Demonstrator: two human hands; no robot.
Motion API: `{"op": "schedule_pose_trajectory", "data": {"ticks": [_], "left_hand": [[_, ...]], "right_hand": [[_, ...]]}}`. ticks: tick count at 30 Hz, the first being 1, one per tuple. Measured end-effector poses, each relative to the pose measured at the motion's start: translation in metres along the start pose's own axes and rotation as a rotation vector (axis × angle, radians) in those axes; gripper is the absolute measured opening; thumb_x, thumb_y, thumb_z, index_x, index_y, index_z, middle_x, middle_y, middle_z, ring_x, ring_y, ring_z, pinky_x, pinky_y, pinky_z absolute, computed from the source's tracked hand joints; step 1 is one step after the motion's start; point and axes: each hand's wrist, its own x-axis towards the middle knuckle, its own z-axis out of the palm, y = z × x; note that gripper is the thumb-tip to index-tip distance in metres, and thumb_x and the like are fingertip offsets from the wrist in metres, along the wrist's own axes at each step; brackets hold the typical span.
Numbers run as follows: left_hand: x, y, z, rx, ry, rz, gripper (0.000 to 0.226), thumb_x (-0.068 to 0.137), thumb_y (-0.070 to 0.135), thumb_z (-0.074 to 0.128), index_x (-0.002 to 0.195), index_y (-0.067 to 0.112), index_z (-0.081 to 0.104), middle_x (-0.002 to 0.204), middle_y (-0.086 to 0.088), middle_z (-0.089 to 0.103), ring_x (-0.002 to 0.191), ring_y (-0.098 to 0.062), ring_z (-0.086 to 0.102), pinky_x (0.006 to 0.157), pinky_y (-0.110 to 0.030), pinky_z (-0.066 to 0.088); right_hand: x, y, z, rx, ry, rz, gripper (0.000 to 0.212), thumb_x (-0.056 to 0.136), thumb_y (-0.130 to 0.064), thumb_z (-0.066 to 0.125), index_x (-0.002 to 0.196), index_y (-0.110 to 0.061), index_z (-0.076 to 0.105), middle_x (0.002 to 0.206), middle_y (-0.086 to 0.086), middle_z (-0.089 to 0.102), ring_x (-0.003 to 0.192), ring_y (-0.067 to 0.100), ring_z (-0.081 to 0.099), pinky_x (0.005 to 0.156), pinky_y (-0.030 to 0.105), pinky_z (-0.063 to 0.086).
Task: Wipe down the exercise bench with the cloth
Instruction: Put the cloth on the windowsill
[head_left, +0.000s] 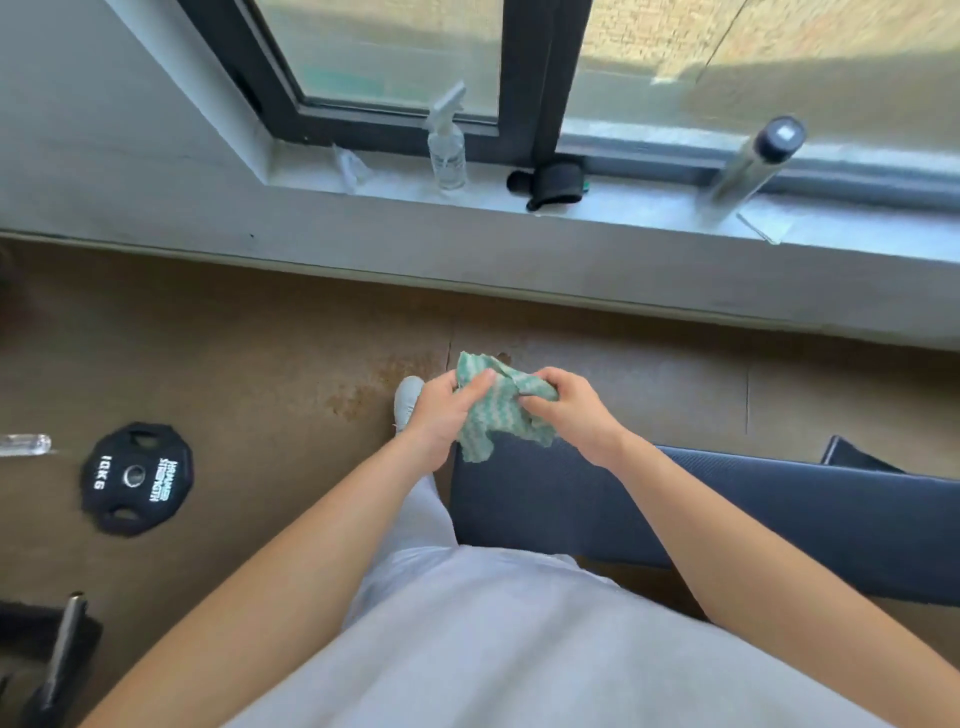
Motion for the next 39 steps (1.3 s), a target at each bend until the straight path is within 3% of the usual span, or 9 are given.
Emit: {"op": "schedule_pose_trajectory", "data": {"ticks": [5,10,15,21,25,28,32,35,39], "left_hand": [[0.067,0.069,-0.062,-0.084,-0.103,-0.037,0.035,0.099,0.025,0.068,0.125,0.002,0.066,0.126,-0.024,0.07,0.107,-0.036,0.07,0.098,-0.053,0.054],[0.132,0.146,-0.121,-0.052,-0.148,-0.03,0.025,0.101,0.027,0.065,0.116,0.007,0.063,0.114,-0.018,0.072,0.104,-0.033,0.071,0.092,-0.052,0.057],[0.202,0.207,-0.142,-0.031,-0.096,0.071,0.007,0.101,0.017,0.065,0.106,0.018,0.059,0.113,-0.01,0.07,0.103,-0.028,0.071,0.096,-0.055,0.055],[0.27,0.265,-0.141,0.122,0.188,0.281,0.037,0.098,0.013,0.063,0.128,0.027,0.048,0.091,0.0,0.054,0.069,-0.015,0.05,0.062,-0.027,0.044],[0.307,0.278,-0.135,0.268,0.232,0.378,0.02,0.096,0.007,0.06,0.097,0.024,0.07,0.097,0.01,0.066,0.088,-0.013,0.058,0.078,-0.029,0.048],[0.33,0.282,-0.128,0.293,0.235,0.391,0.026,0.098,0.006,0.057,0.107,0.021,0.075,0.107,0.007,0.069,0.094,-0.012,0.06,0.085,-0.025,0.048],[0.358,0.286,-0.111,0.547,0.189,0.386,0.043,0.091,0.026,0.068,0.135,0.028,0.063,0.133,-0.002,0.055,0.118,-0.018,0.058,0.09,-0.027,0.045],[0.372,0.289,-0.094,0.821,0.12,0.315,0.057,0.086,0.05,0.073,0.139,0.038,0.056,0.139,-0.004,0.043,0.123,-0.025,0.05,0.098,-0.038,0.046],[0.385,0.298,-0.085,1.048,0.165,0.407,0.032,0.095,0.034,0.069,0.126,0.031,0.064,0.14,-0.006,0.042,0.125,-0.03,0.049,0.101,-0.043,0.041]], "right_hand": [[0.068,-0.069,0.016,0.196,0.162,0.118,0.01,0.097,-0.017,0.067,0.098,-0.007,0.069,0.085,0.007,0.069,0.071,0.015,0.065,0.056,0.022,0.052],[0.141,-0.143,0.043,0.307,0.214,0.244,0.008,0.098,-0.024,0.066,0.095,-0.016,0.067,0.097,0.009,0.072,0.093,0.026,0.069,0.084,0.045,0.058],[0.218,-0.202,0.04,0.243,0.28,0.215,0.02,0.089,-0.034,0.07,0.101,-0.018,0.07,0.111,0.021,0.072,0.099,0.034,0.07,0.091,0.057,0.057],[0.307,-0.267,0.016,0.023,0.443,0.077,0.007,0.095,-0.014,0.064,0.102,-0.013,0.065,0.095,0.009,0.069,0.083,0.023,0.066,0.074,0.04,0.058],[0.355,-0.288,0.001,-0.038,0.547,0.063,0.02,0.094,-0.008,0.058,0.111,-0.016,0.064,0.103,0.005,0.067,0.084,0.02,0.065,0.069,0.035,0.061],[0.381,-0.294,-0.006,-0.086,0.63,0.013,0.02,0.097,-0.013,0.058,0.116,-0.014,0.064,0.1,-0.001,0.062,0.084,0.014,0.058,0.072,0.027,0.052],[0.395,-0.284,-0.01,-0.11,0.579,0.103,0.054,0.099,-0.042,0.06,0.142,-0.01,0.051,0.134,0.004,0.058,0.116,0.018,0.056,0.091,0.029,0.044],[0.382,-0.263,-0.013,-0.16,0.546,0.171,0.055,0.099,-0.035,0.059,0.146,-0.008,0.047,0.14,0.01,0.057,0.127,0.026,0.056,0.101,0.032,0.046],[0.331,-0.221,-0.012,-0.229,0.461,0.216,0.051,0.099,-0.027,0.06,0.146,-0.012,0.049,0.136,0.009,0.06,0.125,0.024,0.057,0.103,0.029,0.043]]}}
